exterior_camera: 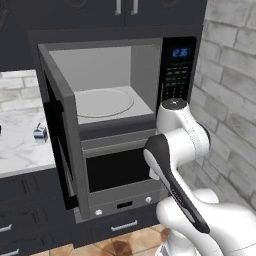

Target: Place the microwavable item in the microwave. Then, close the microwave door and press the start button.

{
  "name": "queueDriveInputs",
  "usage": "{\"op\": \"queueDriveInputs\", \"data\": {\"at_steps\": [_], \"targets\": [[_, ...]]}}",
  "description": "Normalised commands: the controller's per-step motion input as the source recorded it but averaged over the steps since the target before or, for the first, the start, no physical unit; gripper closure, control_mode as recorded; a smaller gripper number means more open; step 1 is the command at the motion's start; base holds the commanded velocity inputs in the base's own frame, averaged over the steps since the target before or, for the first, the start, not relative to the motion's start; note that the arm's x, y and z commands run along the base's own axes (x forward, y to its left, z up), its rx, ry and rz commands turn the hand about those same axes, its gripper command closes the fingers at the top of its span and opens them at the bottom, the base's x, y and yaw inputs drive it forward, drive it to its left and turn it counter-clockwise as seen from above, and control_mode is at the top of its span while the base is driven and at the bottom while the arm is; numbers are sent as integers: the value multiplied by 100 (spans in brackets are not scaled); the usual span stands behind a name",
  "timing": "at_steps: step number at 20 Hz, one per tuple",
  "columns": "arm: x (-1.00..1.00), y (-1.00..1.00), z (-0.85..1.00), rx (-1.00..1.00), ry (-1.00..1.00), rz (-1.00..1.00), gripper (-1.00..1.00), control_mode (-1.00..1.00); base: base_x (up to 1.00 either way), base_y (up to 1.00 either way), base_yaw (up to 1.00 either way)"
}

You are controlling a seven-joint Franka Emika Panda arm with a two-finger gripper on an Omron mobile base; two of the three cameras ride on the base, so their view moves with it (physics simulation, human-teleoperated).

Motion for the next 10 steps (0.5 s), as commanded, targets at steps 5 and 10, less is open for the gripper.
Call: {"op": "queueDriveInputs", "data": {"at_steps": [5,10], "targets": [[4,0,0,0,0,1,100,-100,0,-3,1],[57,0,5,0,-3,9,100,-100,0,0,0]]}}
